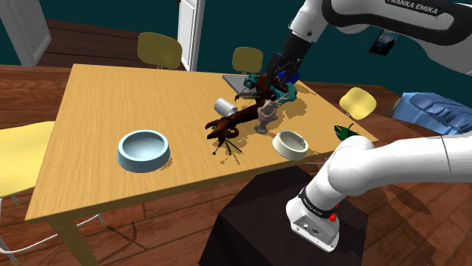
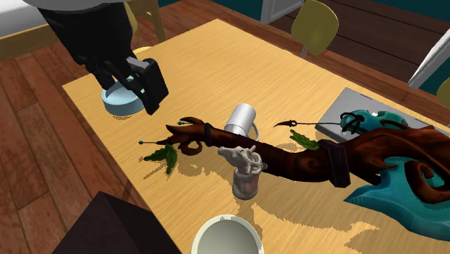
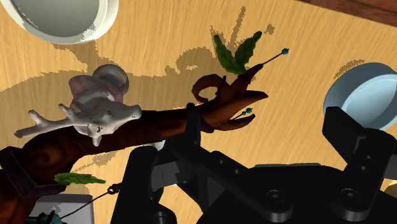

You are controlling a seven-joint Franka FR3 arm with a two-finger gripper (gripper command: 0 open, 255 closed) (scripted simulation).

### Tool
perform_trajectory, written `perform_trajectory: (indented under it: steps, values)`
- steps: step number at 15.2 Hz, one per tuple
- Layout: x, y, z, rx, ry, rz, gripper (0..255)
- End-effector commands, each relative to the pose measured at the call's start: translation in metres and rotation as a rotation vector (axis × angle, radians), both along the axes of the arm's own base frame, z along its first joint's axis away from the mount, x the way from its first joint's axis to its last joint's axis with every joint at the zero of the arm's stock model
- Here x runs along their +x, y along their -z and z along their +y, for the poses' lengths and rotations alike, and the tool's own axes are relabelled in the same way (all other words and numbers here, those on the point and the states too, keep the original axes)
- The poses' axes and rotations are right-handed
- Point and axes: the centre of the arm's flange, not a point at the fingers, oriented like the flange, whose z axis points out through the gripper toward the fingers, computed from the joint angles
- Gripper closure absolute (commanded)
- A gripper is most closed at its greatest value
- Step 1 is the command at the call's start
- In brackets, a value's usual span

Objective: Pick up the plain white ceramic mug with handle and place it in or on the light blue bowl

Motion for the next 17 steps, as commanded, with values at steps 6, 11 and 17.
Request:
perform_trajectory:
  steps: [6, 11, 17]
  values:
    - [0.067, 0.026, -0.014, 0.048, 0.173, 0.068, 0]
    - [0.128, 0.058, -0.039, 0.096, 0.346, 0.135, 0]
    - [0.192, 0.103, -0.078, 0.153, 0.554, 0.217, 0]
